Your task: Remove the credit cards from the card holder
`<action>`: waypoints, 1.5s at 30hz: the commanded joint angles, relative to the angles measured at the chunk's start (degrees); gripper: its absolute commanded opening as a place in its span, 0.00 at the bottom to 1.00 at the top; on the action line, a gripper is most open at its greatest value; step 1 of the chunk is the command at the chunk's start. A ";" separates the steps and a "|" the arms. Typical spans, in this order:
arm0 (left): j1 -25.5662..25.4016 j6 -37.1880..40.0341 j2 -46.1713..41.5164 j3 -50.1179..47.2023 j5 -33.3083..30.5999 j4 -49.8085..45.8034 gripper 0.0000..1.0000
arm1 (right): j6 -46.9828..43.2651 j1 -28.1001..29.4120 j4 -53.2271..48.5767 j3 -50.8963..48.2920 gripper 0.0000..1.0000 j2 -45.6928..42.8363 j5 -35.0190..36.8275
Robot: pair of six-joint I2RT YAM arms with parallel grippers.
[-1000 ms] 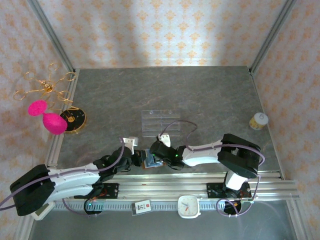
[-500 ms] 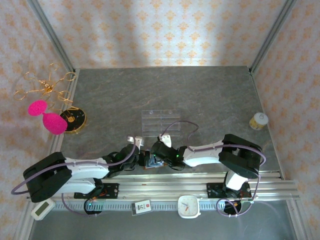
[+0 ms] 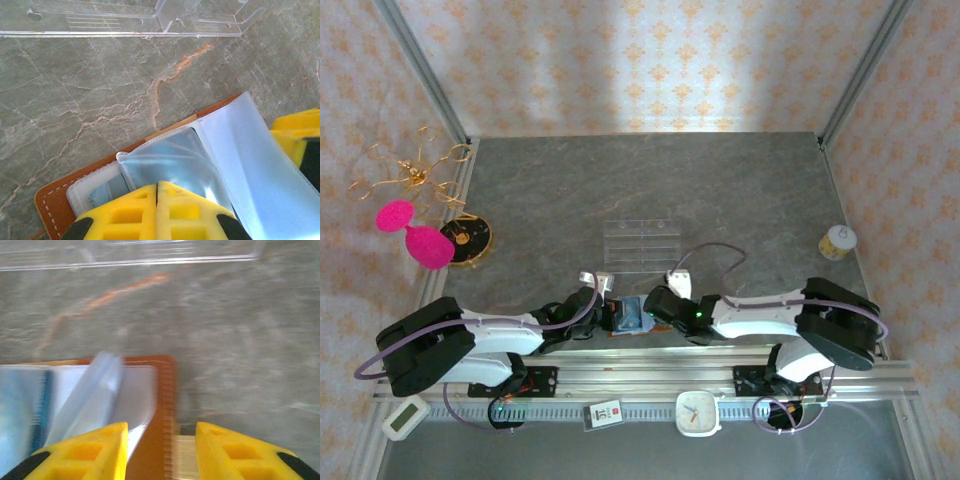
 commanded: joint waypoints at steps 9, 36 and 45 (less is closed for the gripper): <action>-1.04 1.64 -12.76 0.67 -3.56 -14.76 0.11 | -9.93 -0.94 4.62 2.25 0.31 -15.39 -13.78; -3.25 -2.93 -5.48 -3.22 -3.35 -10.88 0.00 | -5.09 -7.61 20.58 -1.46 0.20 6.37 -31.62; -3.32 -2.97 -0.86 -3.18 -0.67 -7.37 0.00 | -3.70 -8.07 25.82 -1.84 0.16 10.06 -36.97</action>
